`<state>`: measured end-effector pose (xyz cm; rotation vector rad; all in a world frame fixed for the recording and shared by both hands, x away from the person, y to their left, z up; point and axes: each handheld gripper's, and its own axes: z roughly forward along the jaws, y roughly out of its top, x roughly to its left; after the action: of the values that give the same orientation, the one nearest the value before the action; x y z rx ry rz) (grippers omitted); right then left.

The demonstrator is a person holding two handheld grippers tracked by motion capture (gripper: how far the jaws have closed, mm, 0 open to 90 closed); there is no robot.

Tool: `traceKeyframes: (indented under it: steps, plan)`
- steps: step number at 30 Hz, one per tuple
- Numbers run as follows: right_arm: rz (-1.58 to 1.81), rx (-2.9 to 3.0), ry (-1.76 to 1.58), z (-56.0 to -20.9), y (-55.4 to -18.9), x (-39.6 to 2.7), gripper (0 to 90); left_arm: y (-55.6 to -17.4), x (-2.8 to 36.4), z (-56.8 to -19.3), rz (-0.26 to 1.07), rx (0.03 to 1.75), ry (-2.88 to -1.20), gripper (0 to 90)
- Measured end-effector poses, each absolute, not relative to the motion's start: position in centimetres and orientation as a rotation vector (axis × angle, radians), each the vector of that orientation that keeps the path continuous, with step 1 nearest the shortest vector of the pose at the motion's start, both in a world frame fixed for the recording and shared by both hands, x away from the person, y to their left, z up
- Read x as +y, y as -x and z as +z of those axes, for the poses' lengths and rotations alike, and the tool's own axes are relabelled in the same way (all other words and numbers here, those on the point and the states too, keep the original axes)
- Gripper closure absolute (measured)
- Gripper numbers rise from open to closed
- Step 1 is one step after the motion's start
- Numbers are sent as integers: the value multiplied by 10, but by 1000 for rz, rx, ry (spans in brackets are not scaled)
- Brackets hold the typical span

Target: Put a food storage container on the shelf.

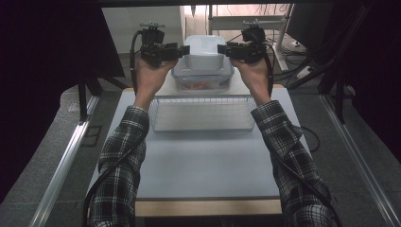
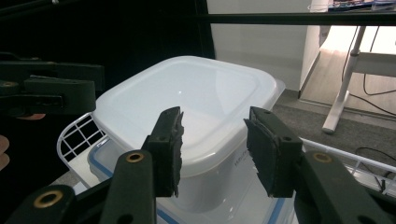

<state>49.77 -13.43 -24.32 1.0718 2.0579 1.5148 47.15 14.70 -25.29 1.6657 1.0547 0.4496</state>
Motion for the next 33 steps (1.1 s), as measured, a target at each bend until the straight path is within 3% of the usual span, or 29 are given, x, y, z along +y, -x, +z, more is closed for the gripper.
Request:
traceKeyframes:
  steps: [7, 16, 23, 33]
  plan:
    - [1523, 2050, -1045, -241, -495, -134, 514, -464, 143, -251, 460, 1014, -1670, 412]
    - [1529, 2107, -932, -247, -477, -143, 280, -440, 143, -263, 466, 854, -1712, 212]
    - [1546, 2128, -899, -266, -464, -159, 160, -419, 141, -285, 438, 818, -1757, 89]
    - [1550, 2160, -877, -291, -440, -176, 90, -390, 138, -315, 424, 763, -1815, 54]
